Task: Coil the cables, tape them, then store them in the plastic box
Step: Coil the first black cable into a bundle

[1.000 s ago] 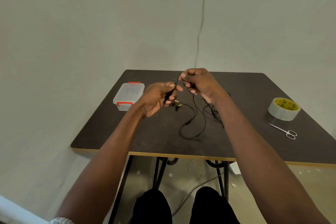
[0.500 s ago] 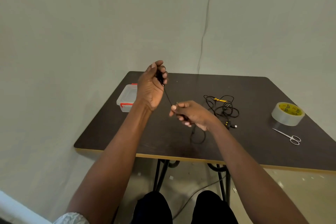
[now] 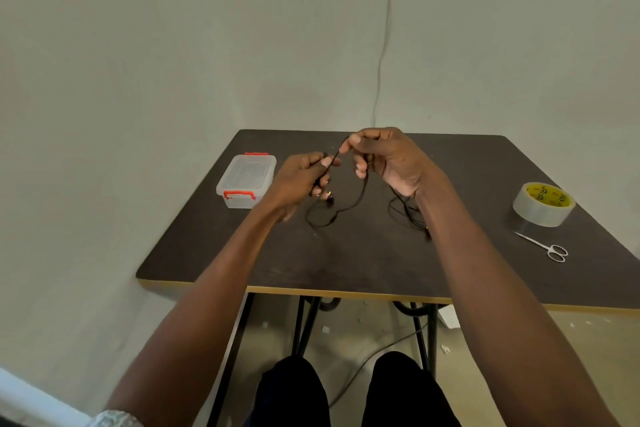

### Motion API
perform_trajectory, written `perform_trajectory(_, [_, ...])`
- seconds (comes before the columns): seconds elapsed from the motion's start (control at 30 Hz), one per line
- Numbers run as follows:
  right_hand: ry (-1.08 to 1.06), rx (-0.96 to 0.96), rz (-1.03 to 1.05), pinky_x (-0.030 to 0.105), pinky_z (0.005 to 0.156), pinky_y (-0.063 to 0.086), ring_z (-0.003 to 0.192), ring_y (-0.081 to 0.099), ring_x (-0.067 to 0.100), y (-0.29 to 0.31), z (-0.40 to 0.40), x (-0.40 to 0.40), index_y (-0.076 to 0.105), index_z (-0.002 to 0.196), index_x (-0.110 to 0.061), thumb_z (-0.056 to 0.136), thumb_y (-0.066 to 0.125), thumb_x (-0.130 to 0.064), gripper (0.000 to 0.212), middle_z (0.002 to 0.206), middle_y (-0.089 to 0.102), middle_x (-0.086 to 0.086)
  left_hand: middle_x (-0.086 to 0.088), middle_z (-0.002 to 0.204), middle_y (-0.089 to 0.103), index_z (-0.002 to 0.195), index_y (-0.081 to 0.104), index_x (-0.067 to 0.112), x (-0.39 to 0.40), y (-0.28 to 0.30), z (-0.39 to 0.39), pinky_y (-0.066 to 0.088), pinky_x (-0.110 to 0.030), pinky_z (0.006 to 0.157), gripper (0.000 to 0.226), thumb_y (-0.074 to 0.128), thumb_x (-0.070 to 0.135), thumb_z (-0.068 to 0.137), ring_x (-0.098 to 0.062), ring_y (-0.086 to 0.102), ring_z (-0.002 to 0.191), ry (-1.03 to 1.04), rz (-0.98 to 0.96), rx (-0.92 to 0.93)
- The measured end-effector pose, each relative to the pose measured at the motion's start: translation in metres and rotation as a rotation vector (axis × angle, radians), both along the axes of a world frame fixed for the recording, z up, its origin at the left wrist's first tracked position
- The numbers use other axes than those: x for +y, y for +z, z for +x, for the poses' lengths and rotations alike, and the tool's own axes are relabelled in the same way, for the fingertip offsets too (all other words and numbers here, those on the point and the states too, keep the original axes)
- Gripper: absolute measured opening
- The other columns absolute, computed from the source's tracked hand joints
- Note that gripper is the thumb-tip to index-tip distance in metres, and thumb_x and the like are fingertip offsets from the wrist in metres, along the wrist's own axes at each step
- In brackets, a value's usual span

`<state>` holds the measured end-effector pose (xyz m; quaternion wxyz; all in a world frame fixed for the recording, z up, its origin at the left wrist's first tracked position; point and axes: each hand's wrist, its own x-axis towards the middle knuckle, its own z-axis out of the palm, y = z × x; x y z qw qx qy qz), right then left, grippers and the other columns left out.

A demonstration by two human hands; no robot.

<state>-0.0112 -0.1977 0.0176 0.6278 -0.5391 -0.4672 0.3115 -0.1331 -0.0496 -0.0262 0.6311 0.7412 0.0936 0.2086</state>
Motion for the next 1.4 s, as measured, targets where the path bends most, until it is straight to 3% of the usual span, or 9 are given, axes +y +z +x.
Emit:
perform_trajectory(0.13, [-0.200,-0.041,-0.061,0.023,0.044,0.023,0.043,0.032,0.013,-0.003,0.010,0.007,0.071,0.086,-0.003,0.093,0.064,-0.030,0.029,0.055,0.042,0.003,-0.001,0.058,0.034,0.099,0.063,-0.002,0.001,0.000,-0.007,0.027,-0.028,0.048,0.035,0.040,0.024,0.104,-0.013,0.026,0.048,-0.083,-0.145,0.053])
perform_trajectory(0.27, [-0.348,-0.095,-0.084,0.021,0.043,0.020,0.044,0.026,0.012,-0.018,0.011,0.019,0.071,0.086,-0.006,0.092,0.066,-0.034,0.030,0.056,0.038,0.002,-0.003,0.057,0.027,0.088,0.059,0.003,0.001,0.006,-0.012,0.021,-0.028,0.047,0.034,0.040,0.028,0.103,-0.013,0.024,0.047,-0.306,-0.320,0.048])
perform_trajectory(0.47, [-0.308,-0.046,-0.274,0.020,0.045,0.019,0.043,0.029,0.007,-0.070,-0.008,0.033,0.075,0.079,-0.022,0.092,0.061,-0.048,0.032,0.056,0.043,-0.005,0.000,0.064,0.052,0.102,0.056,0.005,0.002,0.019,-0.006,0.040,-0.022,0.049,0.025,0.034,0.017,0.102,-0.009,0.045,0.050,-0.353,-0.755,-0.360])
perform_trajectory(0.63, [-0.003,0.140,-0.248,0.020,0.047,0.031,0.050,0.037,0.009,-0.090,-0.027,0.017,0.067,0.082,-0.007,0.094,0.063,-0.032,0.028,0.063,0.045,0.001,0.002,0.067,0.051,0.112,0.056,0.003,0.018,0.026,0.006,0.041,-0.022,0.057,0.021,0.038,0.009,0.102,-0.009,0.046,0.055,0.098,-0.599,-0.548])
perform_trajectory(0.83, [0.077,0.267,0.020,0.034,0.082,0.052,0.076,0.065,0.025,-0.051,-0.032,0.011,0.058,0.084,-0.005,0.093,0.059,-0.013,0.013,0.078,0.065,0.011,0.003,0.074,0.053,0.114,0.057,0.018,0.015,0.006,0.011,0.045,-0.022,0.066,0.022,0.038,0.015,0.104,-0.007,0.049,0.064,0.345,0.000,-0.212])
perform_trajectory(0.97, [0.132,0.393,0.035,0.034,0.067,0.055,0.051,0.054,0.018,-0.025,-0.028,0.003,0.051,0.077,-0.012,0.095,0.056,-0.016,0.019,0.068,0.056,0.005,0.002,0.073,0.052,0.112,0.057,0.015,0.019,0.004,0.009,0.043,-0.019,0.064,0.021,0.038,0.012,0.104,-0.007,0.048,0.064,0.304,0.023,-0.188])
perform_trajectory(1.07, [-0.058,0.227,-0.180,0.031,0.060,0.051,0.052,0.047,0.015,-0.020,-0.019,-0.001,0.054,0.076,-0.012,0.092,0.065,-0.023,0.022,0.071,0.054,0.005,0.002,0.073,0.054,0.114,0.057,0.013,0.023,0.007,0.006,0.042,-0.019,0.062,0.022,0.038,0.013,0.104,-0.006,0.049,0.062,0.312,0.050,-0.139])
perform_trajectory(1.23, [-0.201,-0.342,-0.666,0.034,0.084,0.050,0.087,0.060,0.018,-0.032,-0.002,0.012,0.063,0.086,-0.013,0.082,0.075,-0.039,0.030,0.091,0.065,0.004,0.001,0.073,0.054,0.120,0.058,0.009,0.024,0.025,0.004,0.043,-0.020,0.063,0.026,0.039,0.015,0.104,-0.007,0.049,0.062,0.218,0.006,-0.138])
perform_trajectory(1.4, [-0.135,-0.119,-0.324,0.035,0.115,0.028,0.138,0.037,0.011,-0.033,-0.017,0.036,0.043,0.140,-0.017,0.065,0.083,-0.046,0.090,0.147,0.045,-0.001,0.000,0.069,0.054,0.119,0.058,0.004,0.014,0.048,0.005,0.042,-0.023,0.060,0.025,0.039,0.011,0.103,-0.010,0.048,0.060,0.010,-0.189,-0.206])
